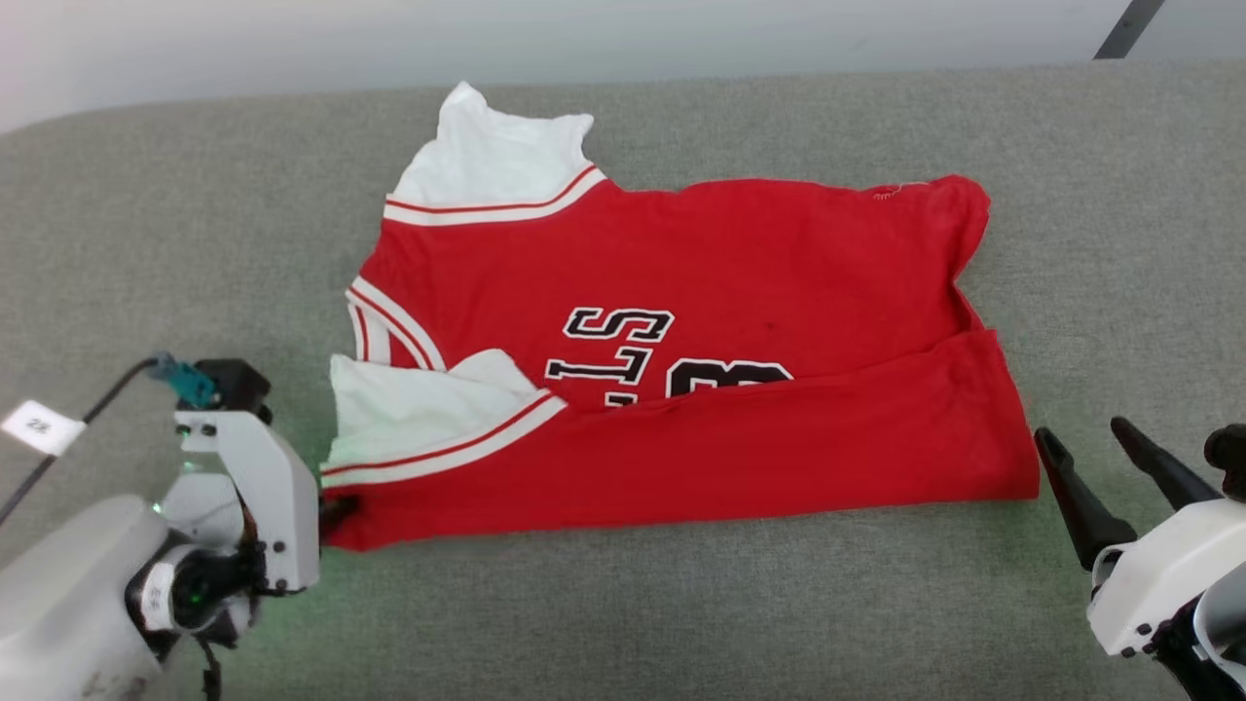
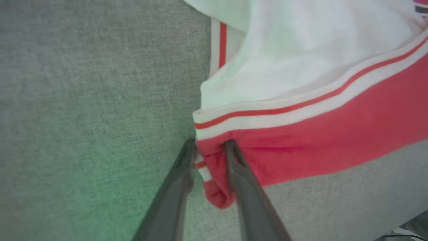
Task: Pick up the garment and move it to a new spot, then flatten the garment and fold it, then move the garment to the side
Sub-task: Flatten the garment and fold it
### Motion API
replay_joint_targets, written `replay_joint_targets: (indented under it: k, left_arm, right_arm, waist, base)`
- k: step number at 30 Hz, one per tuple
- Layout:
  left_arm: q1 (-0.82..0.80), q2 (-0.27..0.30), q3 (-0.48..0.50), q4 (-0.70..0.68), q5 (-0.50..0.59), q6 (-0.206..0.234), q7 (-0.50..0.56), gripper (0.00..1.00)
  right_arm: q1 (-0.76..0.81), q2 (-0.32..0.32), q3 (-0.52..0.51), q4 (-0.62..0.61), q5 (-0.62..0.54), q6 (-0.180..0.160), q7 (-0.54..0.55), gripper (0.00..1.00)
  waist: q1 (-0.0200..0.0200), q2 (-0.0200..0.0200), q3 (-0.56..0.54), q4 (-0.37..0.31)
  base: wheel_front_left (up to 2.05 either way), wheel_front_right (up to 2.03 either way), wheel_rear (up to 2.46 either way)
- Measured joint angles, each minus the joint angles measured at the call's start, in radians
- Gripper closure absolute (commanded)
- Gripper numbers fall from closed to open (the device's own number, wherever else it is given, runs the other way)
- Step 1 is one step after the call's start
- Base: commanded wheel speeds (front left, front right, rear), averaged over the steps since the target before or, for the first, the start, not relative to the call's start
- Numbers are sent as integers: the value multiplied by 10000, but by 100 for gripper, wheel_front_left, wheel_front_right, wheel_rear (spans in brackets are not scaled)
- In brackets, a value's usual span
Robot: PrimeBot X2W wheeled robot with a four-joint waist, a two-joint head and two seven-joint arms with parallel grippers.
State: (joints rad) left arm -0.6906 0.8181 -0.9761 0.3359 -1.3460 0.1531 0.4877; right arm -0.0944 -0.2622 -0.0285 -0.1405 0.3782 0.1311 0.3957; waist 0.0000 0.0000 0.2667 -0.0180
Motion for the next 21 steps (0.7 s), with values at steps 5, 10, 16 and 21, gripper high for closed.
replay_joint_targets:
  k: [5, 10, 16, 21]
  left_arm:
    - [-176, -251, -12, 355, 79, -420, -119, 100]
    - [-420, -556, -67, 627, 196, -627, -142, 100]
    - [-646, -911, -140, 823, 345, -800, -192, 100]
    - [-812, -1095, -180, 930, 389, -899, -205, 100]
  right_arm:
    - [16, 100, -142, 6, 19, 0, 907, 0]
    - [-401, 161, -86, 548, 121, 0, 1708, 0]
    - [-1220, 151, 82, 1893, 169, 0, 2520, 0]
    - [-2014, 23, 422, 2660, 173, -4, 2970, 22]
  waist:
    - [0, 0, 140, 64]
    - [0, 0, 228, 286]
    - [1, 0, 352, 569]
    - [0, 0, 465, 745]
  base:
    - [0, 0, 0]
    - [0, 0, 0]
    - [0, 0, 0]
    - [0, 0, 0]
